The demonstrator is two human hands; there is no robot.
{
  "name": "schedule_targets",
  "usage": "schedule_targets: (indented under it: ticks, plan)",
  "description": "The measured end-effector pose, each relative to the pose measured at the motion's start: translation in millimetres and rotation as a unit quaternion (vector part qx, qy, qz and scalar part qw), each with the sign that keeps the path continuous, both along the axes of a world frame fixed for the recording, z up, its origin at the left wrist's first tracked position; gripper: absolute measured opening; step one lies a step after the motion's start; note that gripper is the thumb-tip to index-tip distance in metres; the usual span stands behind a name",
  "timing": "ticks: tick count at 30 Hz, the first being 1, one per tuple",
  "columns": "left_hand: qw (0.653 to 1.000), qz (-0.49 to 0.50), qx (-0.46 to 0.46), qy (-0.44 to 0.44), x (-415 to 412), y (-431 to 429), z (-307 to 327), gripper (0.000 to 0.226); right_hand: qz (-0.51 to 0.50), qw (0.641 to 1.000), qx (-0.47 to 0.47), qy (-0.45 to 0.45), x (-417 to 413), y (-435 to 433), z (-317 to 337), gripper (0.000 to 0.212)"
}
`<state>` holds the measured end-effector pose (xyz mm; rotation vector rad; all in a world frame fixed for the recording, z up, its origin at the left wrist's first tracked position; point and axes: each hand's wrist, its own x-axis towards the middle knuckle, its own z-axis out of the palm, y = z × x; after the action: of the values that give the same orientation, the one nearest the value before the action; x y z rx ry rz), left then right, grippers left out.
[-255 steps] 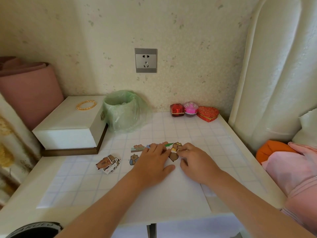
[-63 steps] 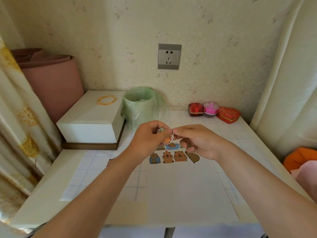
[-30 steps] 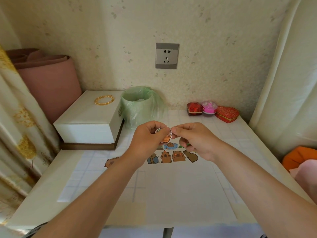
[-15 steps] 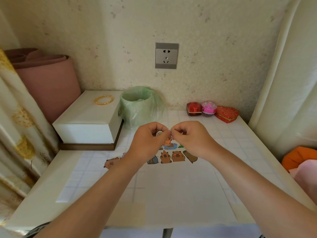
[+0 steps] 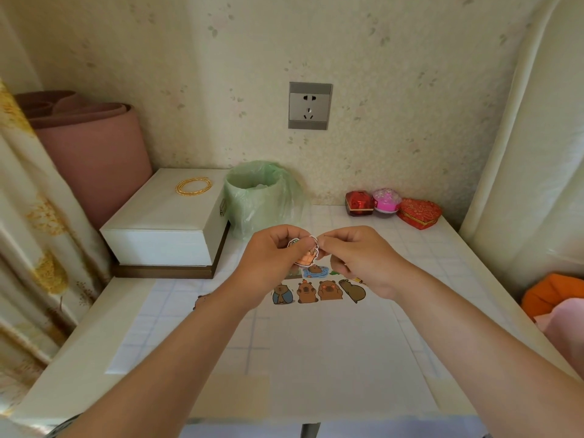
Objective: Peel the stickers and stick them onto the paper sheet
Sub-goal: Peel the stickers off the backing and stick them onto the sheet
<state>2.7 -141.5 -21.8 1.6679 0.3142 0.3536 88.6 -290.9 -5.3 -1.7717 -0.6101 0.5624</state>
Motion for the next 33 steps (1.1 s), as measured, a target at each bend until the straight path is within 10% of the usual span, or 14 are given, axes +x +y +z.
schedule_targets:
  ticks: [12, 19, 24, 33]
  plan:
    - [0.998, 0.007, 0.069, -0.008, -2, 4, -1, 0.006, -0.002, 0.977, -0.062, -0.203, -4, 3, -1, 0.02]
    - [1.0, -0.002, -0.007, 0.0, -4, 6, -1, 0.004, -0.024, 0.998, 0.001, -0.053, -6, 7, -2, 0.025]
    - [0.965, 0.117, 0.231, -0.045, -8, 7, -9, 0.016, -0.043, 0.994, -0.02, -0.098, -8, 13, -6, 0.026]
    - [0.991, 0.102, 0.083, 0.005, -8, 6, -8, 0.01, -0.084, 0.959, -0.062, -0.264, -13, 24, -14, 0.023]
